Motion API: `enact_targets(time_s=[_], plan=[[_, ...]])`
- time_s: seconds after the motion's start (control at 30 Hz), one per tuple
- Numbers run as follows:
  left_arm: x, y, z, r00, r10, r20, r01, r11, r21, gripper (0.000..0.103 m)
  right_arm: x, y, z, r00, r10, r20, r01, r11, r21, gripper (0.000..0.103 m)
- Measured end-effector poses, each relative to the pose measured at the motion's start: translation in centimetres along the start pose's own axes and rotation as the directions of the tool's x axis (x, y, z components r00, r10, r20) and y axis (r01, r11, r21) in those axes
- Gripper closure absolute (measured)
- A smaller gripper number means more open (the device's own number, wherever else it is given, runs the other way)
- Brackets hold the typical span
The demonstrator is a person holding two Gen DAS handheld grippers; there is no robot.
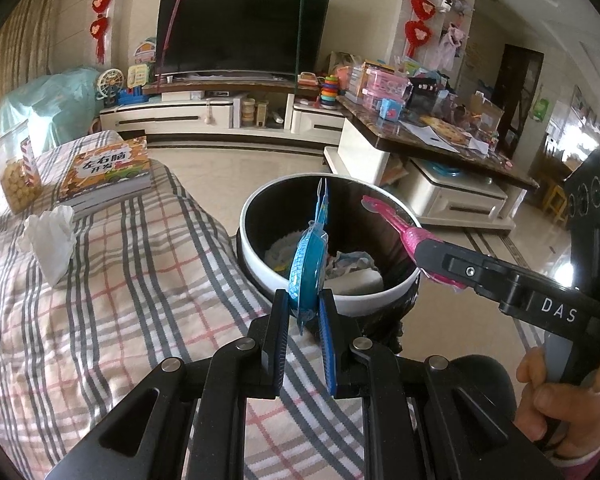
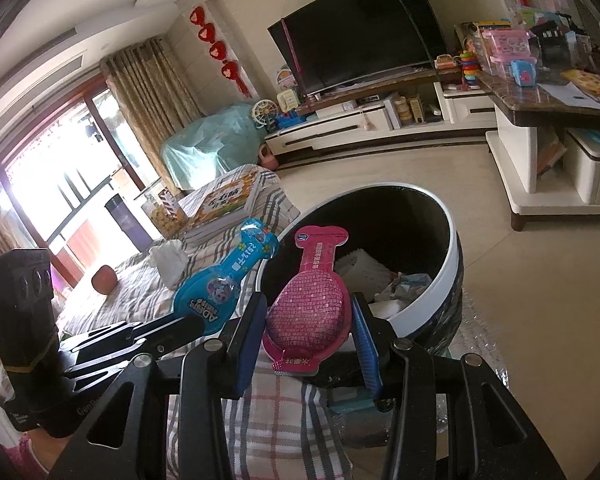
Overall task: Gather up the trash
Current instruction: 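Hold both candies above the bin opening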
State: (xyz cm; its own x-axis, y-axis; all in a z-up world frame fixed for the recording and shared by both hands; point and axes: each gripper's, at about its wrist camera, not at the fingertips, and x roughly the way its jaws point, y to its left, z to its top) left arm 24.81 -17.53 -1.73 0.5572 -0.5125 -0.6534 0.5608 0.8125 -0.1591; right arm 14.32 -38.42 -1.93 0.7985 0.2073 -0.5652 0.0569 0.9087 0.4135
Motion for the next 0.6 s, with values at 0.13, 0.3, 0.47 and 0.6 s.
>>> enact_targets(time_s=[0.13,0.3,0.47,0.6], plan=[[0.3,-0.2,0.4,1.000,-0.002,0.000,0.002,1.000,0.006,0.090,-0.1,-0.2,0.4,1.000,-0.007,0.006,0.007,1.000,0.001,0.060],[0.8,-0.4,0.8,1.000,-0.002,0.000,0.002,1.000,0.013,0.090,-0.1,-0.6,0.7,1.000,-0.012,0.010,0.012,1.000,0.000,0.060],[1.2,-0.6,1.2,1.000,0.001,-0.002,-0.001,1.000,0.017,0.090,-0.1,-1.0,1.0,1.000,-0.015,0.013,0.015,1.000,0.005,0.060],[1.6,-0.8,1.6,1.000,0.003,-0.004,-0.003,1.000,0.022,0.090,-0.1,-1.2,1.3,1.000,-0.018,0.016,0.017,1.000,0.007,0.060]])
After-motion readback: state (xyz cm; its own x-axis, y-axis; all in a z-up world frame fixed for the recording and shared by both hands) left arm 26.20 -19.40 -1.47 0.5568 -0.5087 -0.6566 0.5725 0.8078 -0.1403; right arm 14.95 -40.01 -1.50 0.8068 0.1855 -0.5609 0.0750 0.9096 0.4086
